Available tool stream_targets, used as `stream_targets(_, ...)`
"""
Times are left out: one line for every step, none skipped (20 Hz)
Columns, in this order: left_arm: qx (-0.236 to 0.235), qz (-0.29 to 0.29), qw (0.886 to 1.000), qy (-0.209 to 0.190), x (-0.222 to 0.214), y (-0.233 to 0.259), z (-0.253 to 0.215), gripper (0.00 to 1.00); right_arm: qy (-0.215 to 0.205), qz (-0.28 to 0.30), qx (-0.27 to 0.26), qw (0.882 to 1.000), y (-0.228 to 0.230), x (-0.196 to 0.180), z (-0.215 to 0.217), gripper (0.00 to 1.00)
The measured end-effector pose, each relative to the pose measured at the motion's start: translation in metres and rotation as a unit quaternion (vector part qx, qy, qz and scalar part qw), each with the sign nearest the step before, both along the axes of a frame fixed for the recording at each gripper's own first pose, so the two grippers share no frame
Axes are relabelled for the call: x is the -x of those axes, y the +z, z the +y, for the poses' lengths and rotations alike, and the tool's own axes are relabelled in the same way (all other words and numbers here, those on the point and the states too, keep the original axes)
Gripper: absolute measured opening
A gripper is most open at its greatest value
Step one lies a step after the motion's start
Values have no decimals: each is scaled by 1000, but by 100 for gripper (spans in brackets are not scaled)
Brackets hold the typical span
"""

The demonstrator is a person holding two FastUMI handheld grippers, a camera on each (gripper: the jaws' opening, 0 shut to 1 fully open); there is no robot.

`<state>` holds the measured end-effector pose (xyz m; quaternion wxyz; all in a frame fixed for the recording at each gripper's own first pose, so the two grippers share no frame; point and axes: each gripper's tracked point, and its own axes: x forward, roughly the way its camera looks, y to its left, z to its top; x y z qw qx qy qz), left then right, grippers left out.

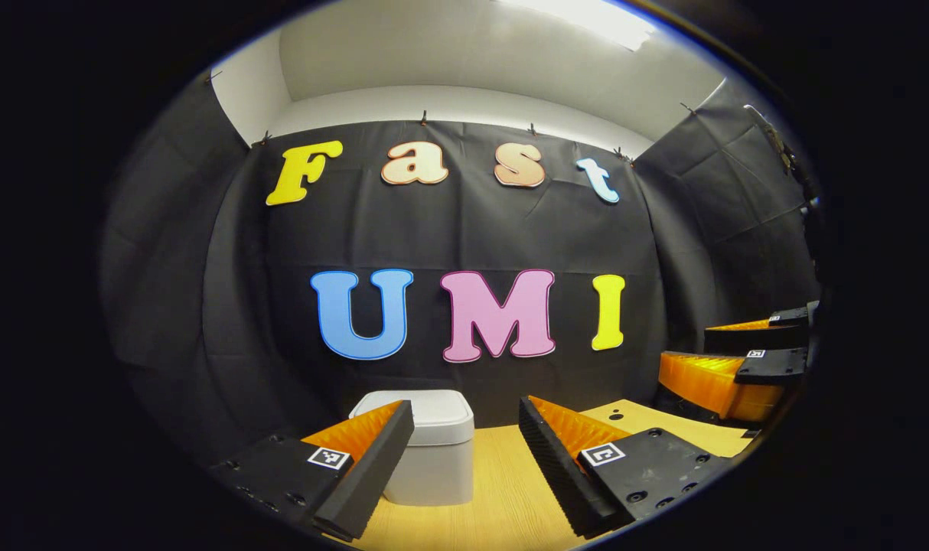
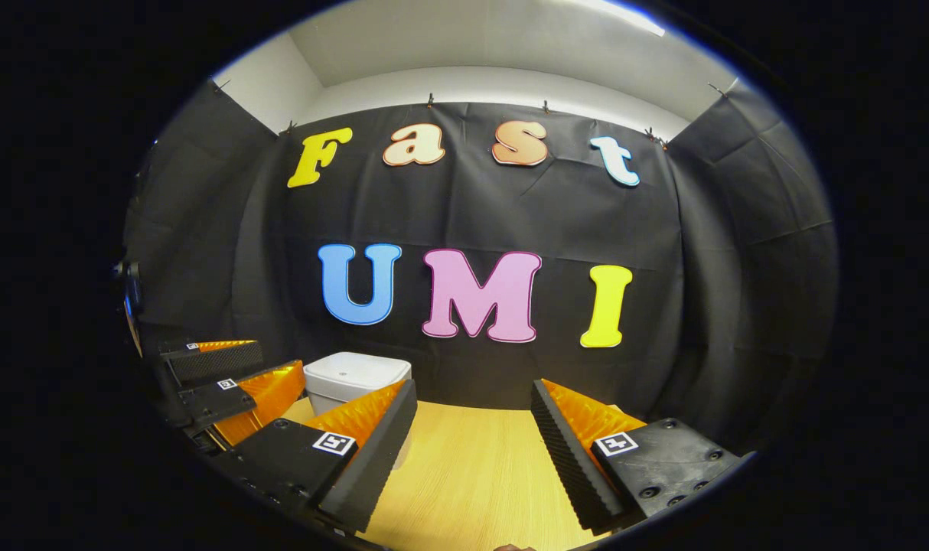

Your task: Press the lid of the desktop garbage bin to open it, pick up the crumpled paper on the desktop and throw it into the bin, then pick up the pop can on the desktop and drop it into the bin, and finally close the garbage bin lid.

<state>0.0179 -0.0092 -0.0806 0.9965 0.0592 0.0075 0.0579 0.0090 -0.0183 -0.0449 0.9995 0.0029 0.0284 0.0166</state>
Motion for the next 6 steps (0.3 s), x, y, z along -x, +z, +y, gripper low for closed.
stream_targets(5,4,1000,2,1,-1,-1,94,1,0,-1,1000,0,0,0,97)
stream_targets(8,3,1000,2,2,-1,-3,94,2,1,-1,1000,-1,1,-1,97)
stream_targets(11,2,1000,2,2,1,-4,94,4,2,-2,1000,-1,1,0,97)
stream_targets(11,1,1000,4,3,1,-3,94,6,2,-2,1000,-1,1,-1,97)
stream_targets(11,1,1000,5,4,1,-4,94,6,2,-1,1000,0,2,-1,97)
stream_targets(10,-1,1000,4,5,2,-5,94,6,1,0,1000,1,3,-3,97)
